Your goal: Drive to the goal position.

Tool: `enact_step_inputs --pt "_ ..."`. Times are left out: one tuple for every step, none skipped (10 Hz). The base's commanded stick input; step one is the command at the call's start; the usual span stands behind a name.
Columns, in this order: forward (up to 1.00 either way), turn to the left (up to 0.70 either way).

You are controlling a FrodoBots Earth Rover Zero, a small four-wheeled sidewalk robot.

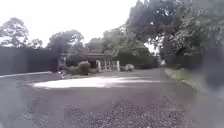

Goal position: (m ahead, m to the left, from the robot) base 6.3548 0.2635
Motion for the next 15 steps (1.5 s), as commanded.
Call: enact_step_inputs --pt "0.50 -0.09" --pt "0.50 -0.30" --pt "0.50 -0.50" --pt "0.50 -0.50" --pt "0.50 -0.50" --pt "0.50 -0.50" --pt "0.50 -0.50" --pt "0.50 -0.50" --pt "0.50 -0.50" --pt "0.50 -0.50" --pt "0.50 -0.47" --pt "0.50 -0.21" --pt "0.50 -0.03" --pt "0.50 -0.16" --pt "0.50 -0.30"
